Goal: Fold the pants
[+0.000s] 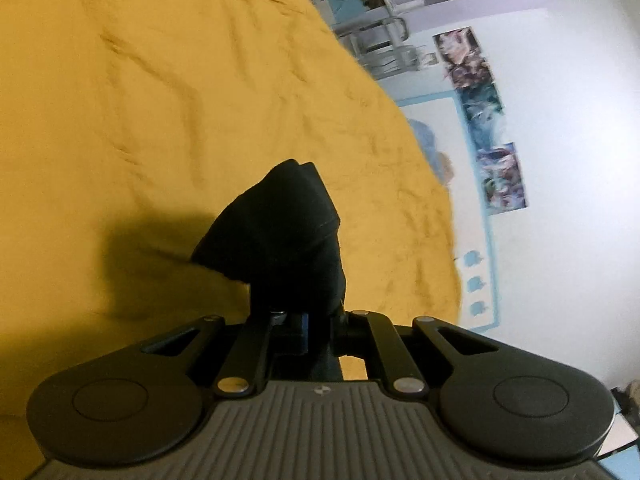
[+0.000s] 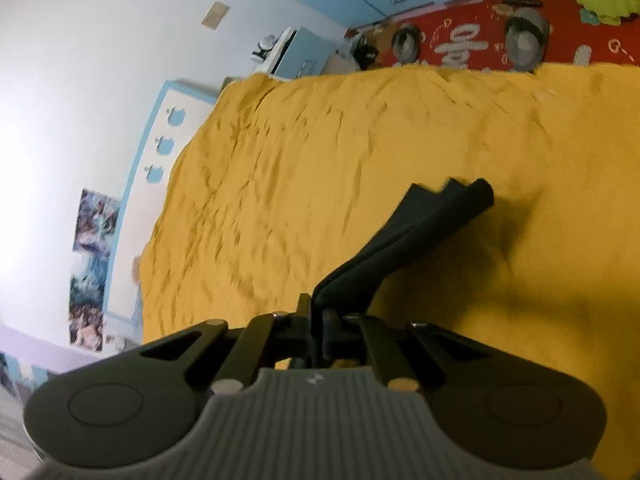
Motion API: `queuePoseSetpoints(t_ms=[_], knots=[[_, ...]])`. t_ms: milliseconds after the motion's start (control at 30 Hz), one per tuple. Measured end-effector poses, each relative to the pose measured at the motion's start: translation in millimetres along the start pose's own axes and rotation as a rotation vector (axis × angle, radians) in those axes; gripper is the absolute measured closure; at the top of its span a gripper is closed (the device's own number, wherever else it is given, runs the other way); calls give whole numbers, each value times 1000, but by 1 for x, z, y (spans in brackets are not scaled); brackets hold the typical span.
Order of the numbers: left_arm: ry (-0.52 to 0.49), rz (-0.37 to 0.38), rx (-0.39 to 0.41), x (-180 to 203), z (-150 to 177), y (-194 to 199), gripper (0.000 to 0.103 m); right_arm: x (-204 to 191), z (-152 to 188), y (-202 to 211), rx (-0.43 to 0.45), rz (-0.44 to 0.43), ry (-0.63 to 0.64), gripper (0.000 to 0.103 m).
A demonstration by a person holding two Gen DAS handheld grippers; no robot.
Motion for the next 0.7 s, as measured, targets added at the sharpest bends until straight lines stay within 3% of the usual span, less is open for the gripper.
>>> queuePoseSetpoints(t_ms=[167,267,367,433,567,600,700], knots=[[36,-52,-1,-58,-16,49,94,32,33,65,-12,-8,-19,103],[13,-69,-35,-77,-19,54,93,51,43,84,-13,9,11,103],[-13,-180,-63,-101,-19,46,87,86,59,82,-66,162,92,103],[3,-199,-63,-106,-21,48,79,99,57,93,-30,241,131,102],[-57,-224,-15,-101,-29,64,73,89,33,114,76,285,266,101],[-75,-238,3,-101,-33,67,66,81,28,113,81,275,304,97],[-123,-289,83,-100,-46,77,52,54,17,96,48,233,459,60]])
Point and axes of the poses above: each gripper's, at about its wrist camera, not at the fingertips, and y roughly against the way its jaws point, x to its right, z to its underside, the point moved 10 cm from there along -y, roughly the way its jaws point, and after that the axes turned 8 degrees about x, right-handed, at the moved point
